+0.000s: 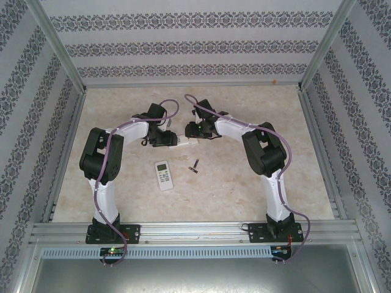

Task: Load the batteries into the remote control

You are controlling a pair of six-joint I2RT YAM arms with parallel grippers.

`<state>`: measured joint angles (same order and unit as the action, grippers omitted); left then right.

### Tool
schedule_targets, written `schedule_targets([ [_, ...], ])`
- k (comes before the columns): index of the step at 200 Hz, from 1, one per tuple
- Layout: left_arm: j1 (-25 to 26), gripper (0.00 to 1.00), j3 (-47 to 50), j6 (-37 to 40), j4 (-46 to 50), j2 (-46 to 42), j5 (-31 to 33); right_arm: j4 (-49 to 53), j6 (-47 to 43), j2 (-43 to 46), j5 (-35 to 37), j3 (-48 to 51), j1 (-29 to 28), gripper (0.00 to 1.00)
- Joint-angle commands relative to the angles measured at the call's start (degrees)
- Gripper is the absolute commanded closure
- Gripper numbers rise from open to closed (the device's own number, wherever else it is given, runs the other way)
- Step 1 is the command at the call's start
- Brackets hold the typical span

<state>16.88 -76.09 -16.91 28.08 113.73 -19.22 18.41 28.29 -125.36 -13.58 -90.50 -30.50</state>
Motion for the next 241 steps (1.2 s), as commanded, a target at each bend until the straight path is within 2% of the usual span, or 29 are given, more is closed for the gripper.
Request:
schedule_targets([
  [1,-0.61,0.46,1.35,-0.19,1.01,1.16,4.50,1.35,1.82,-0.80,-1.70,-1.61,0.25,0.58],
  [57,-0.58,0.47,1.30,0.08,1.01,1.28,4.61,3.86,8.43,0.47,0.58,-4.07,0.80,0.59],
  [158,-0.59,0.47,1.74,0.19,0.75,0.97,4.72,7.37,7.38,-3.84,3.99,-5.92,0.65,0.58],
  [241,-0.54,0.47,1.83,-0.21,0.58,1.32,4.56,8.07,11.34,-3.70,0.84,-6.47,-0.94,0.55],
])
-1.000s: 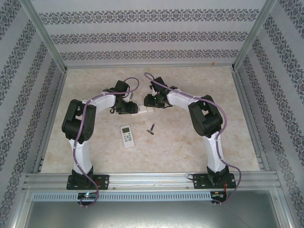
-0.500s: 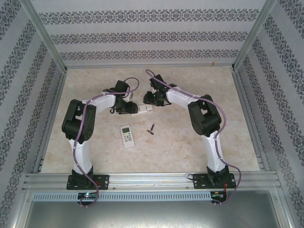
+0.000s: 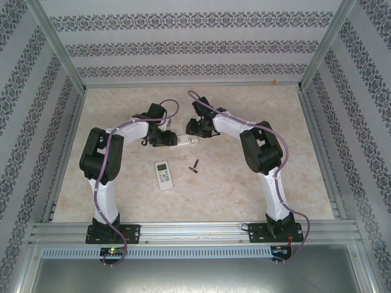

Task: Load the batteries into the remote control

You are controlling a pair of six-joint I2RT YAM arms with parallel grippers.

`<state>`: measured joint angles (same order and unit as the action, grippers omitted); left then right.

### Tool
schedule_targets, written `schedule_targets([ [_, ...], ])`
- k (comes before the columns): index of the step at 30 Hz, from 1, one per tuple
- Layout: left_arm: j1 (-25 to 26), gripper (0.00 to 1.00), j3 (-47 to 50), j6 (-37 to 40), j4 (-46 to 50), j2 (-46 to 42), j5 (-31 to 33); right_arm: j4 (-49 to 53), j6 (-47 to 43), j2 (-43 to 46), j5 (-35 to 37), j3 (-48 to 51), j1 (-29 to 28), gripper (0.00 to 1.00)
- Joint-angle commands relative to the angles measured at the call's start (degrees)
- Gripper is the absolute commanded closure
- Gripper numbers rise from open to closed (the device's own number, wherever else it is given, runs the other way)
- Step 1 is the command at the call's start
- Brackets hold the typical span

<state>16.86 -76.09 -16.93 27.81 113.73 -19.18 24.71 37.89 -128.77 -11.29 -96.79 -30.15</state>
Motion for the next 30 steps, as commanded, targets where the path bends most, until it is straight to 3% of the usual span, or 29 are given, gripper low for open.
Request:
schedule_targets([
  [1,-0.52,0.47,1.78,-0.16,0.80,1.27,4.51,1.76,1.75,-0.23,-1.45,-0.08,-1.26,0.55],
  [30,-0.54,0.47,1.82,-1.00,0.13,1.25,2.98,2.88,0.55,7.64,1.19,4.59,-1.51,0.48],
])
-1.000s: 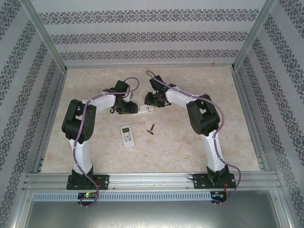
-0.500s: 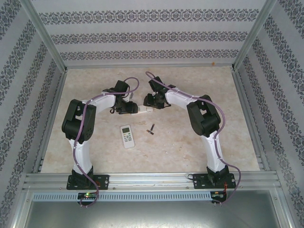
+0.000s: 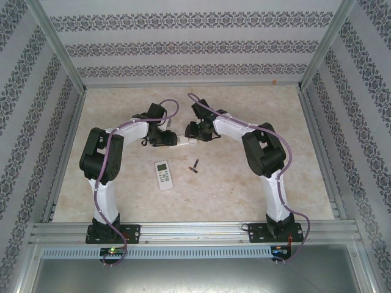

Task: Load the batteries into the remote control

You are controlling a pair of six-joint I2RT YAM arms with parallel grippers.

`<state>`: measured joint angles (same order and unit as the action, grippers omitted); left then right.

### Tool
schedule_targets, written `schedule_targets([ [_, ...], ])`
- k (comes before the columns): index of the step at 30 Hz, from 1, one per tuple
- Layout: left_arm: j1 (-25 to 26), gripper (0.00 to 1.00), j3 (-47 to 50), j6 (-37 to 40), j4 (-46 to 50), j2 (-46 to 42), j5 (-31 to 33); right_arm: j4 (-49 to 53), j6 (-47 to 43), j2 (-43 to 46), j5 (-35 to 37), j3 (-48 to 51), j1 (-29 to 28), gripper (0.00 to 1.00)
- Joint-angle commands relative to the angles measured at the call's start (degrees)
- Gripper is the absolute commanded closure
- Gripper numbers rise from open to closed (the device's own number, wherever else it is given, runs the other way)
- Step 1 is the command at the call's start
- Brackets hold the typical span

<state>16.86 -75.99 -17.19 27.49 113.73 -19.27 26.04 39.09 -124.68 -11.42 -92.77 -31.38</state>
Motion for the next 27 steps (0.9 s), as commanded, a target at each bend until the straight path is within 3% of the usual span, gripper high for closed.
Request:
schedule_targets([
  [1,-0.53,0.47,1.72,-0.68,0.46,1.28,3.08,1.70,-0.92,3.65,1.64,0.57,-0.14,0.46],
  [5,-0.55,0.47,1.53,-0.65,0.64,1.23,3.11,1.51,-0.98,3.48,0.79,0.49,0.88,0.40],
  [19,-0.56,0.47,1.04,-0.92,0.84,1.50,3.20,1.29,-3.44,1.32,0.61,2.82,0.55,0.67],
  [27,-0.56,0.48,1.63,-2.76,-0.41,1.85,1.58,0.74,-5.50,3.24,0.74,6.75,-0.59,0.72],
])
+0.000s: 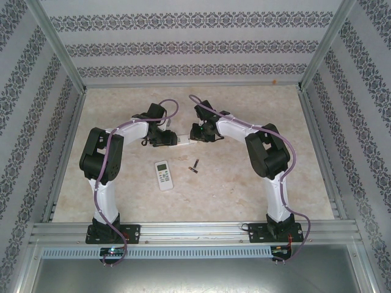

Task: Load the batteries into the remote control

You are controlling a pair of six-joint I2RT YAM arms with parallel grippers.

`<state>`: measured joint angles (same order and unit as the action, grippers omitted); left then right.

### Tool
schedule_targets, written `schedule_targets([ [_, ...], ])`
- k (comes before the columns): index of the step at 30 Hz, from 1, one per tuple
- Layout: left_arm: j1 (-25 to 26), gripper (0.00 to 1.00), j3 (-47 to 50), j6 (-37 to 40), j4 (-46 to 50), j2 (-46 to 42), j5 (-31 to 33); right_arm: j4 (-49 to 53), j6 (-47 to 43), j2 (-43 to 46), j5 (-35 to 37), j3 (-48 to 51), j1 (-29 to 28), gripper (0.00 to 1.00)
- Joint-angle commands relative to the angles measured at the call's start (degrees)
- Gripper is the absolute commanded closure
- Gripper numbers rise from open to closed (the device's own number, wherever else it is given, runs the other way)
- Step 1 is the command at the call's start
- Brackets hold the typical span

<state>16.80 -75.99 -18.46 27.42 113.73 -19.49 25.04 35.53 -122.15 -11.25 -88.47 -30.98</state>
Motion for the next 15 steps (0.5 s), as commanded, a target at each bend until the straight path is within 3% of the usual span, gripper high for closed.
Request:
schedule_targets([
  [1,-0.53,0.48,1.63,-1.45,-0.35,1.83,1.94,1.69,-2.24,0.72,0.39,2.89,-1.34,0.72],
  [15,-0.47,0.47,1.65,-1.64,-0.42,1.67,1.67,1.58,-3.03,1.23,-3.30,4.82,-3.95,0.72],
])
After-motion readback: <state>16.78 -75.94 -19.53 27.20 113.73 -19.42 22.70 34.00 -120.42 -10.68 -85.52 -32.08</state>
